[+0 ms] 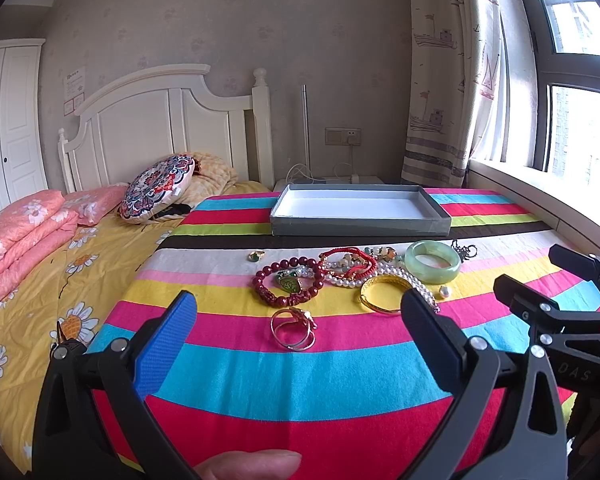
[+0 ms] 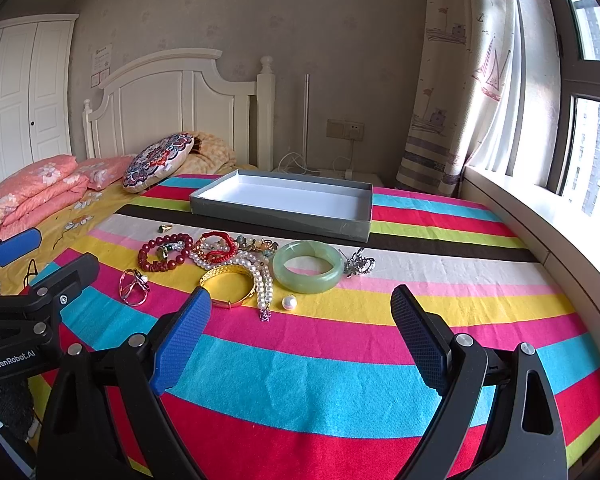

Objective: Organize jewelry

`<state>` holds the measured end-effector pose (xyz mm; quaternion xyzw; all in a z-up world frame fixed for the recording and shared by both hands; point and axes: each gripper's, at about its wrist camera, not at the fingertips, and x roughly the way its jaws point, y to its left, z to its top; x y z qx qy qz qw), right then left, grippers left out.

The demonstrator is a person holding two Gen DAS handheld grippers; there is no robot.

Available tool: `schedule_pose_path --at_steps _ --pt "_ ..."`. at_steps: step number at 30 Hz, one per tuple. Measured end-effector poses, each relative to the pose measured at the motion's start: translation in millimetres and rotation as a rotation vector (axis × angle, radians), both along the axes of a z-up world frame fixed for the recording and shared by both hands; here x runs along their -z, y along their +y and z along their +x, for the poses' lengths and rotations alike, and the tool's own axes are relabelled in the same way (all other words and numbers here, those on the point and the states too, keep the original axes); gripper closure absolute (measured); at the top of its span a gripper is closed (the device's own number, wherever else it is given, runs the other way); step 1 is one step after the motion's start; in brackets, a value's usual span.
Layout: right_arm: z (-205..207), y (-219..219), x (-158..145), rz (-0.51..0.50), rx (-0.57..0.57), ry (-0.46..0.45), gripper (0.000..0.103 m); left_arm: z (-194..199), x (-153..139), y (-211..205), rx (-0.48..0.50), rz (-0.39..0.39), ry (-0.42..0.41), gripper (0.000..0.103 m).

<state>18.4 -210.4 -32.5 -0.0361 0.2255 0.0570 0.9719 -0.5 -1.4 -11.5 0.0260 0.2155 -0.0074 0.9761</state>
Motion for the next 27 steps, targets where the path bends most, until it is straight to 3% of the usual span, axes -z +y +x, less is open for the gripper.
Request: schedule_pose_path --at_steps 27 --pt "2.2 -0.8 0.2 0.002 0.0 0.003 0.015 -0.3 -5.9 -2.4 0.039 -0.003 -0.001 0.002"
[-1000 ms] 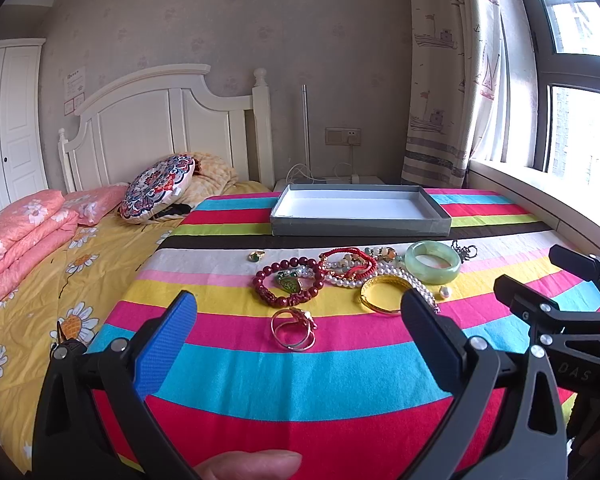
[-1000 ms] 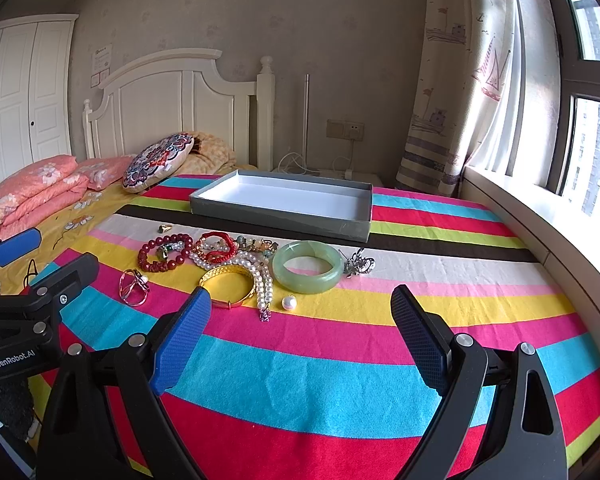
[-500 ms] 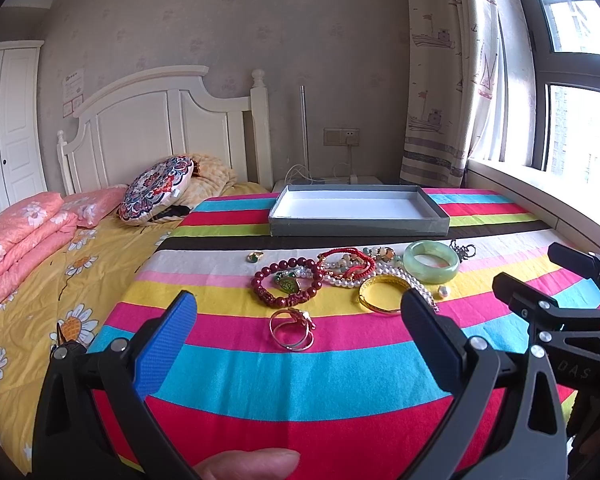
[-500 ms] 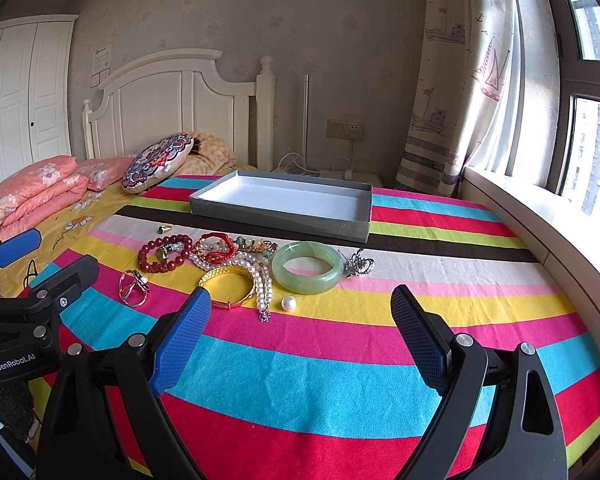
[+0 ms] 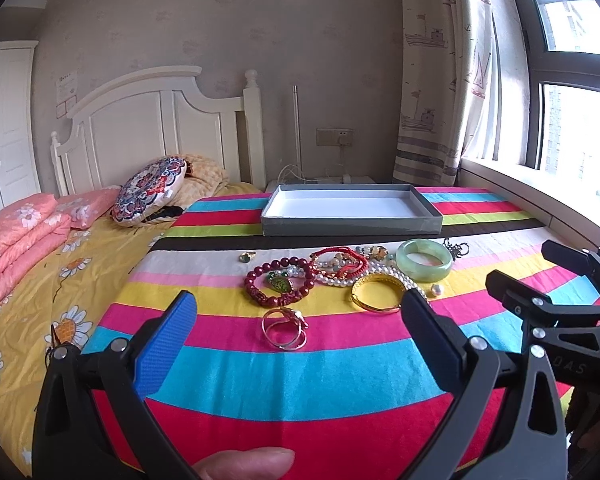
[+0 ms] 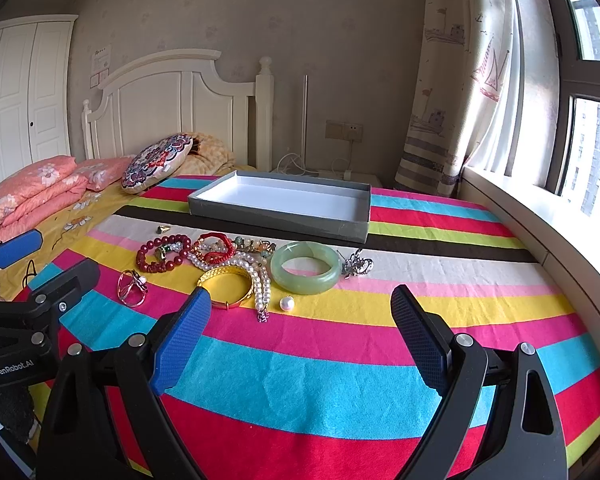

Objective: Organize jewelry
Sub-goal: 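Move the right tool toward the jade bangle while the left tool approaches the gold ring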

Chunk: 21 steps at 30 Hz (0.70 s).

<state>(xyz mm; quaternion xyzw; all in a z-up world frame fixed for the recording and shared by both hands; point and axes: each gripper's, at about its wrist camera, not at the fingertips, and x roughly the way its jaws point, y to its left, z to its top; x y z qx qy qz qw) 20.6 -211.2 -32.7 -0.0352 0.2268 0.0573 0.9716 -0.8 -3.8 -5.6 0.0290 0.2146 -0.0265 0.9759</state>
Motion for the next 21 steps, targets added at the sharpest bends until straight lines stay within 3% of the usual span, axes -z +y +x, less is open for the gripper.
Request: schedule_pose_path --at_steps 6,13,17,21 --pt "2.6 -1.1 4.9 0.008 -0.023 0.023 0.015 2.2 4.3 3.2 0.03 -0.005 0.025 0.002" --pt "15.1 -9.8 21.5 0.071 -0.059 0.102 0.015 11.3 23.9 28.7 0.037 -0.024 0.117 0.002" --pt "17.3 -9.9 25.3 0.094 -0.097 0.13 0.015 16.4 37.2 41.7 0.095 -0.043 0.168 0.003" --pt "20.5 -5.7 26.8 0.059 -0.094 0.168 0.015 24.0 42.8 35.7 0.126 -0.007 0.206 0.011"
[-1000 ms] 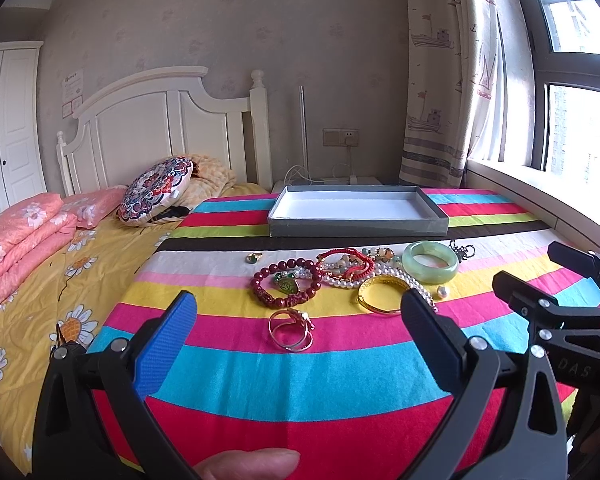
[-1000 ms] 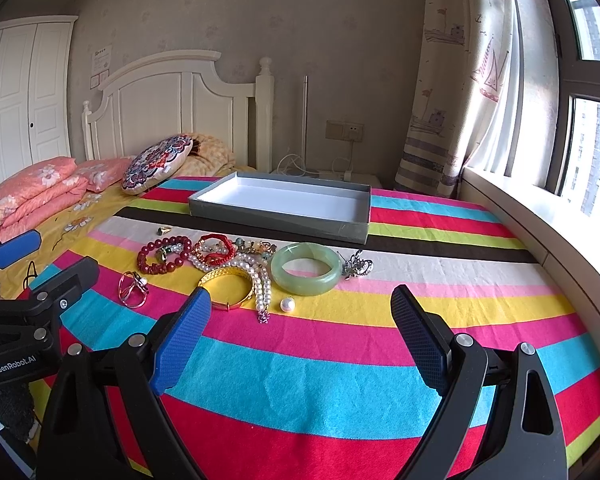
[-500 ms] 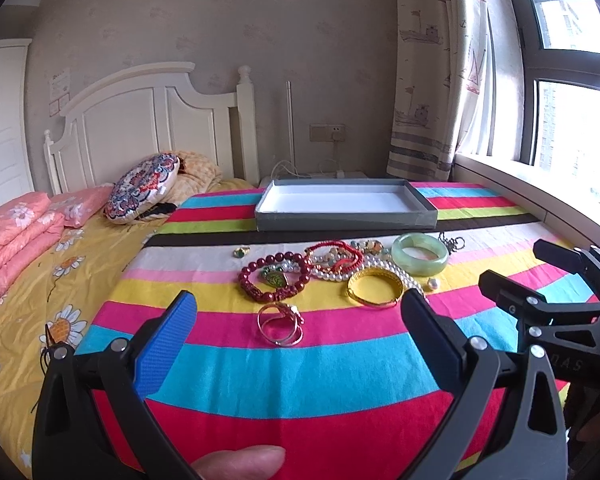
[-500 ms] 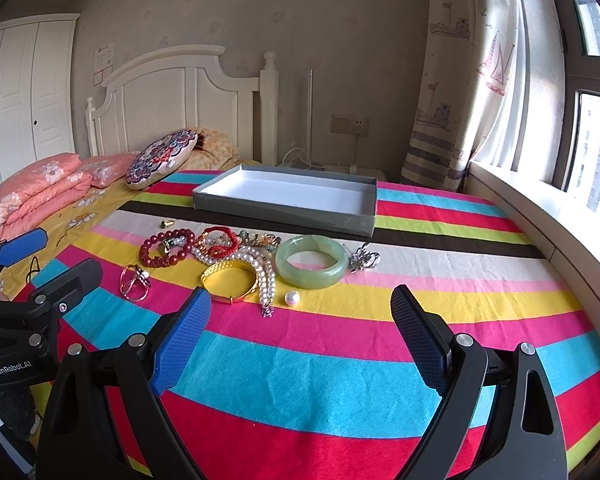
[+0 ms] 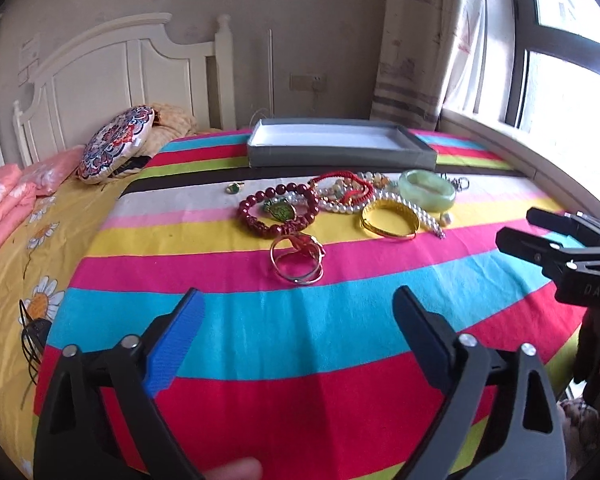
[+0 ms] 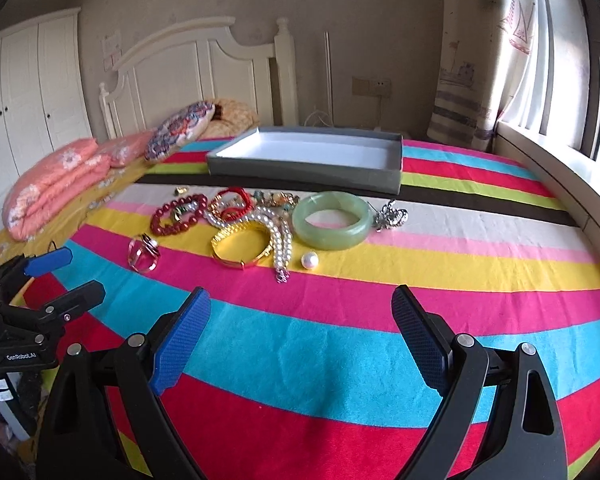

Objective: Organize jewelry
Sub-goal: 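Move the right tool toward the jade bangle while the left tool approaches the gold ring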

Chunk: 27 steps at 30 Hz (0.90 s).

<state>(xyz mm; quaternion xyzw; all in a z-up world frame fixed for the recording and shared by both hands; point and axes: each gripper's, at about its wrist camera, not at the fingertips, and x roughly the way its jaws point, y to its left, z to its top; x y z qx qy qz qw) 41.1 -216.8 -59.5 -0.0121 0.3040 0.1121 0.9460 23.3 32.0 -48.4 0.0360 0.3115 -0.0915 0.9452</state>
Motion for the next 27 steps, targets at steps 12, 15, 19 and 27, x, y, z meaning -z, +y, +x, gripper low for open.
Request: schedule_pose_path --at_steps 12,15,19,27 --pt "26.5 -29.8 -11.2 0.026 0.063 0.023 0.015 36.3 -16.6 -14.0 -0.042 0.076 0.068 0.042" --pt "57.6 -24.4 1.3 0.005 0.012 0.165 0.015 48.6 -6.0 -13.5 -0.051 0.071 0.123 0.04" --pt "98.4 -21.6 14.1 0.005 0.0 0.269 0.015 62.8 6.0 -9.3 -0.063 0.056 0.167 0.018" --pt "154.3 3.7 16.7 -0.108 -0.022 0.314 0.02 96.4 21.8 -5.1 -0.084 0.049 0.282 0.011"
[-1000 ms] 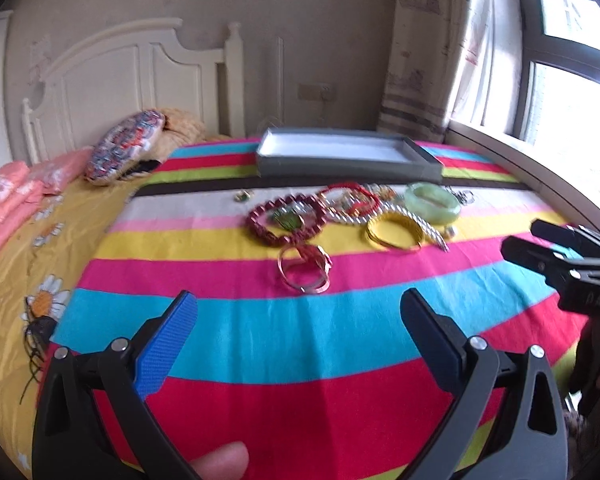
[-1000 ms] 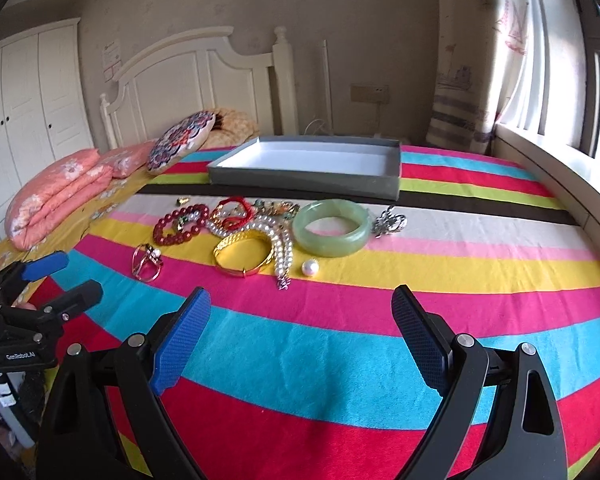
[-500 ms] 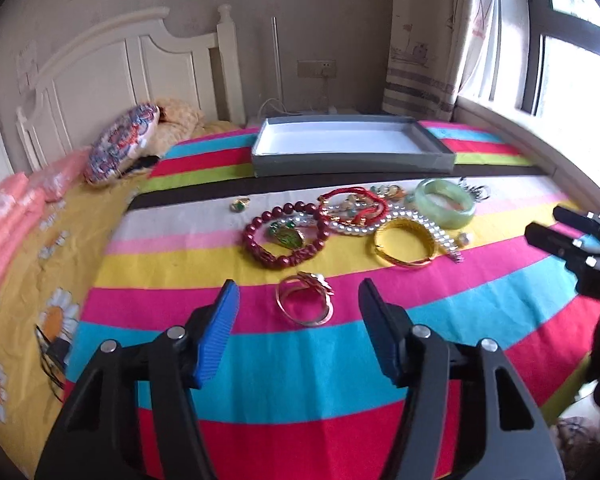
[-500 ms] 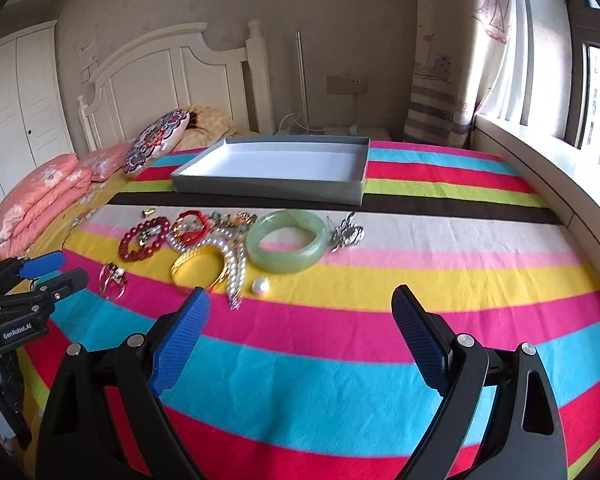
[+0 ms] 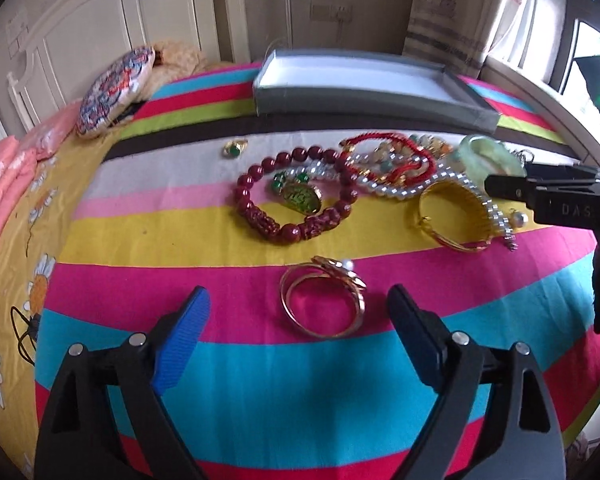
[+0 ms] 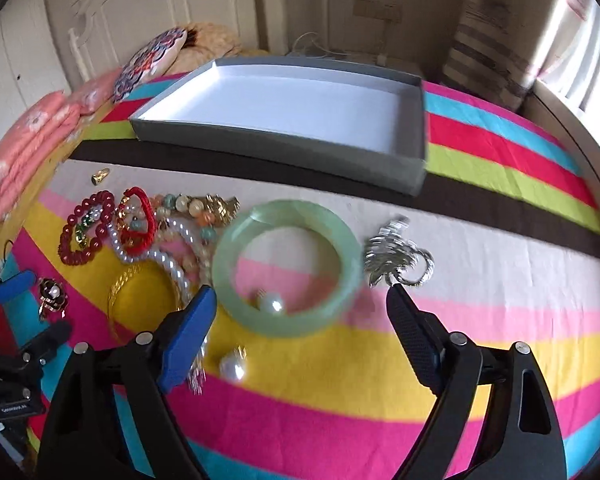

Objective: Organize jewelry
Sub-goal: 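Move the right tool toward the jade bangle while the left tool approaches the gold ring, then grasp the jade bangle with the right tool into the tray while the left grasps the gold ring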

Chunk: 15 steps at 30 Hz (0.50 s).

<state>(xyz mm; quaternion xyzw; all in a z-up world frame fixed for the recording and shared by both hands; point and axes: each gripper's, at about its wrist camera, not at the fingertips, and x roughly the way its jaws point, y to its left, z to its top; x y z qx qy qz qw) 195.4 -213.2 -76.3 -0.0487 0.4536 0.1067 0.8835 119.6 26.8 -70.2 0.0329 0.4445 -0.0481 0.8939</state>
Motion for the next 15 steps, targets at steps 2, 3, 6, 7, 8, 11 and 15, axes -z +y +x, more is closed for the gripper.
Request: schedule_pose_path --at_steps 2,3,6,7,8,11,15 --pt "6.7 7.1 1.8 -0.023 -0.012 0.004 0.023 6.0 2.0 2.8 -0.013 -0.014 0.018 0.007" --pt "10.5 9.3 4.1 -0.019 -0.019 0.013 0.023 9.4 3.3 4.0 -0.019 -0.01 0.024 0.003" --pt "13.3 10.3 4.7 -0.013 -0.026 -0.016 0.025 13.6 4.4 5.4 -0.031 -0.011 0.027 0.002" --pt "12.0 10.4 4.8 -0.013 -0.027 -0.026 0.025 15.2 4.7 5.4 -0.033 -0.011 0.025 0.002" --pt "9.7 9.5 5.2 -0.007 -0.03 -0.04 0.025 16.4 5.2 5.7 -0.037 -0.012 0.023 0.002" --pt "6.1 5.8 3.6 0.014 -0.035 -0.046 0.026 18.5 4.9 6.0 -0.043 -0.012 0.03 0.002" --pt "-2.3 -1.2 -2.4 0.058 -0.032 -0.089 0.026 16.2 4.5 6.3 -0.035 -0.008 0.034 0.002"
